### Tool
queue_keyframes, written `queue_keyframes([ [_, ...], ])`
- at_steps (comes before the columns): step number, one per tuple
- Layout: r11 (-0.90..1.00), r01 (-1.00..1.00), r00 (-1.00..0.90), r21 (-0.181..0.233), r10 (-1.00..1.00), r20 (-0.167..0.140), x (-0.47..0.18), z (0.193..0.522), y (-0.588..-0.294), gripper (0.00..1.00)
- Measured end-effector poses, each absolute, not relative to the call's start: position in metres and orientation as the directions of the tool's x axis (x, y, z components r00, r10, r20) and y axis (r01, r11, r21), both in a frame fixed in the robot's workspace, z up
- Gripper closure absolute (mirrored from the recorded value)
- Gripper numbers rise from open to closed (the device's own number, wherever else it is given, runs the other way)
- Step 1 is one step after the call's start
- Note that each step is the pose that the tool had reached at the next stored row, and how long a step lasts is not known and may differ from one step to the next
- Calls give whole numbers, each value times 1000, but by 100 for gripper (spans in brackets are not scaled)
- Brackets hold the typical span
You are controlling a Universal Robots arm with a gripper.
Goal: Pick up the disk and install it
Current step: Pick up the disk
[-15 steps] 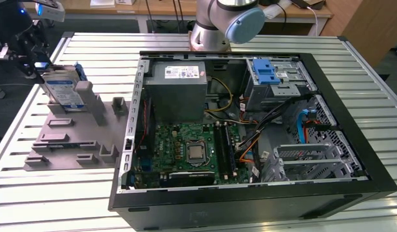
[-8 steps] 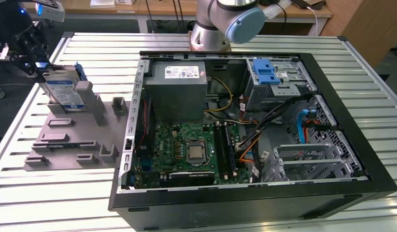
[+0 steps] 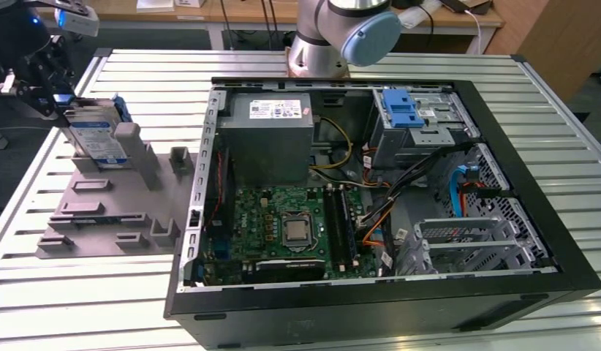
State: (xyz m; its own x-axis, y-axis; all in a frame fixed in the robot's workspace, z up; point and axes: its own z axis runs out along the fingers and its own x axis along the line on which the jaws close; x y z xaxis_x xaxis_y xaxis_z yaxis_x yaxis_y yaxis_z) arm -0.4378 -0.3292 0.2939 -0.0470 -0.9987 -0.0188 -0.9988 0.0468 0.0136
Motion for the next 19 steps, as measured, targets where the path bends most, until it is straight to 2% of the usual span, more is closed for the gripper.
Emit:
queue_keyframes([
  [19,47,-999,-47,14,-999,-18,-438,290,-326,49],
])
